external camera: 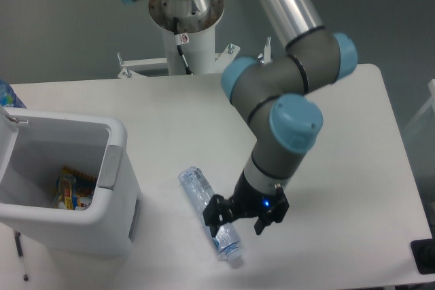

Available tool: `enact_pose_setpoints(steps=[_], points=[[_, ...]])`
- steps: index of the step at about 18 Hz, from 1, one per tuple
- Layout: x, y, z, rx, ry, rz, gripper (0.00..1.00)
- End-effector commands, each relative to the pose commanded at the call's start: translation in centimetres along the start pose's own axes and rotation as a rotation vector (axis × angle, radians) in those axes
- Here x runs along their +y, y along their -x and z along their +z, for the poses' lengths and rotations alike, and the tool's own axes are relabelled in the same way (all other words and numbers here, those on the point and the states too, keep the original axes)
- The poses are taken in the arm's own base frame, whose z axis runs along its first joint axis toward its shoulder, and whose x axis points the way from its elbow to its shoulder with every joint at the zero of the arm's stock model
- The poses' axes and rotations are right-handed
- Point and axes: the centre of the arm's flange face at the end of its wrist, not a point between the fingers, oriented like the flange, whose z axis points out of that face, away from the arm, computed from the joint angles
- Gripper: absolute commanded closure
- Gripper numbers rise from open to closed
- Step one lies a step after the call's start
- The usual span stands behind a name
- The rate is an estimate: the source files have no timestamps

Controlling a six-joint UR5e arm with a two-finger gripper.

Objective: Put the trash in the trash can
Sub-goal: 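Move the open gripper back down to the clear water bottle, then rotate the gripper and close it around the bottle's cap end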

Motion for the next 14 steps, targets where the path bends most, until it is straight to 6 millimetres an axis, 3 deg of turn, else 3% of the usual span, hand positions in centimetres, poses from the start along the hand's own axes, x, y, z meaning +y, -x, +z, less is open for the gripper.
enact_pose_setpoints(steps=[7, 14], points=[[-0.8, -1.1, 5.3, -0.128, 0.131, -0.022, 0.0], [0.3, -2.0, 7.5, -0.161, 0.225, -0.009, 0.0]])
